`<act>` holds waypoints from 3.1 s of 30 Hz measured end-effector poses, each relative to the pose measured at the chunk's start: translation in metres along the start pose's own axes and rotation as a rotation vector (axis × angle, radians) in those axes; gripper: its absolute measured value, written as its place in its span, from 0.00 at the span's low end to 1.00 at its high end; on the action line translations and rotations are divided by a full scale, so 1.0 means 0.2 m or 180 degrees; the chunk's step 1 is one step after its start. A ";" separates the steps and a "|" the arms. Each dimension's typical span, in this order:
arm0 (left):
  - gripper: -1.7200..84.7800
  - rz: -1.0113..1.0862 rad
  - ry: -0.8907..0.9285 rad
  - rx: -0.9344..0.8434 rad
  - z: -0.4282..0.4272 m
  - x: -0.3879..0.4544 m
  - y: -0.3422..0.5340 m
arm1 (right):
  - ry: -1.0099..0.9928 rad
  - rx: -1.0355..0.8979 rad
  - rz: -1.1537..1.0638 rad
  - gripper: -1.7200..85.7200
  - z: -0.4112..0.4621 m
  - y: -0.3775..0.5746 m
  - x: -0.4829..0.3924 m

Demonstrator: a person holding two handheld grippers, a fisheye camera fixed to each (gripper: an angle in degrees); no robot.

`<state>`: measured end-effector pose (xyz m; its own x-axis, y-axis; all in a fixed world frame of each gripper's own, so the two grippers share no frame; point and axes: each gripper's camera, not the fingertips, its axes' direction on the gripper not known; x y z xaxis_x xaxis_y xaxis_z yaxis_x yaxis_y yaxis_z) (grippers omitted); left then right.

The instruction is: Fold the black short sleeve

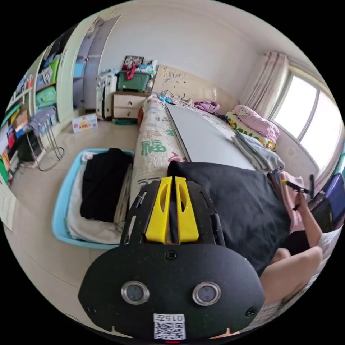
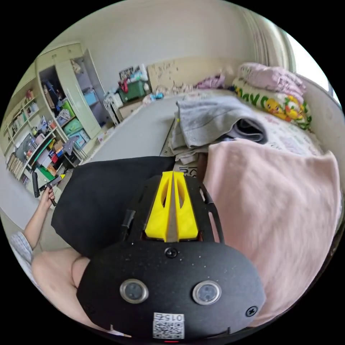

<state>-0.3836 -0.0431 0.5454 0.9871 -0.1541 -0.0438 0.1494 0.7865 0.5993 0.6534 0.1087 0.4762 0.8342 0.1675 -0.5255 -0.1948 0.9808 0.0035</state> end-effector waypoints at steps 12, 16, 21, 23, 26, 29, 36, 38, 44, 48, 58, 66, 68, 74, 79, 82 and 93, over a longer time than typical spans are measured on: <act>0.11 0.0183 -0.0259 0.1111 -0.70 0.79 0.92 | -0.0521 0.0894 0.0484 0.05 -0.44 1.83 -0.40; 0.11 0.0237 0.0180 0.1145 -0.72 1.09 0.98 | -0.0758 0.0844 0.0056 0.07 -0.47 1.89 -0.62; 0.11 0.0790 0.0331 0.1165 -0.75 1.48 0.90 | -0.0950 0.0930 -0.0385 0.09 -0.52 2.11 -0.80; 0.12 0.0890 0.0501 0.1118 -0.76 1.60 0.86 | -0.0814 0.0971 -0.0447 0.10 -0.52 2.19 -0.85; 0.13 0.1076 0.0839 0.1007 -0.77 1.77 0.78 | -0.0773 0.0973 -0.0472 0.10 -0.51 2.29 -0.90; 0.13 0.1220 0.0942 0.0866 -0.74 1.93 0.73 | -0.0703 0.0881 -0.0664 0.10 -0.48 2.38 -1.00; 0.08 0.1777 0.0620 0.0964 -0.77 2.24 0.86 | -0.0048 0.0634 -0.1063 0.09 -0.36 2.57 -1.25; 0.07 0.1864 0.0600 0.0984 -0.79 2.26 0.90 | 0.0079 0.0575 -0.1013 0.08 -0.32 2.60 -1.28; 0.08 0.1725 0.0651 0.0552 -0.76 2.22 0.92 | 0.0306 0.0502 -0.1139 0.08 -0.25 2.72 -1.43; 0.08 0.1720 0.0623 0.0602 -0.83 2.20 0.97 | 0.0353 0.0666 -0.1088 0.03 -0.25 2.80 -1.50; 0.08 0.1633 0.0448 0.0717 -0.95 2.14 1.03 | 0.0302 0.0740 -0.1183 0.01 -0.18 2.90 -1.61; 0.08 0.1549 0.0319 0.0817 -1.01 2.10 1.04 | 0.0320 0.0705 -0.1205 0.01 -0.11 2.91 -1.62; 0.08 0.1550 0.0309 0.0825 -1.01 2.09 1.04 | 0.0320 0.0696 -0.1209 0.01 -0.09 2.90 -1.62; 0.08 0.1550 0.0278 0.0820 -1.02 2.07 1.03 | 0.0341 0.0663 -0.1182 0.02 -0.05 2.87 -1.58; 0.08 0.1533 0.0223 0.0821 -1.06 2.02 1.01 | 0.0265 0.0620 -0.1101 0.03 -0.02 2.81 -1.52; 0.08 0.1428 0.0194 0.0901 -1.08 1.97 1.01 | 0.0235 0.0593 -0.1055 0.04 0.00 2.77 -1.48; 0.09 0.0544 0.0516 0.1312 -1.14 1.51 0.99 | -0.0084 0.0461 -0.0908 0.09 0.10 2.58 -1.29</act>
<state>-0.0422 0.2028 0.4680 0.9967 0.0780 -0.0214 -0.0191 0.4845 0.8746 0.3476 0.5739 0.6312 0.8580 -0.1157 -0.5005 0.1228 0.9923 -0.0189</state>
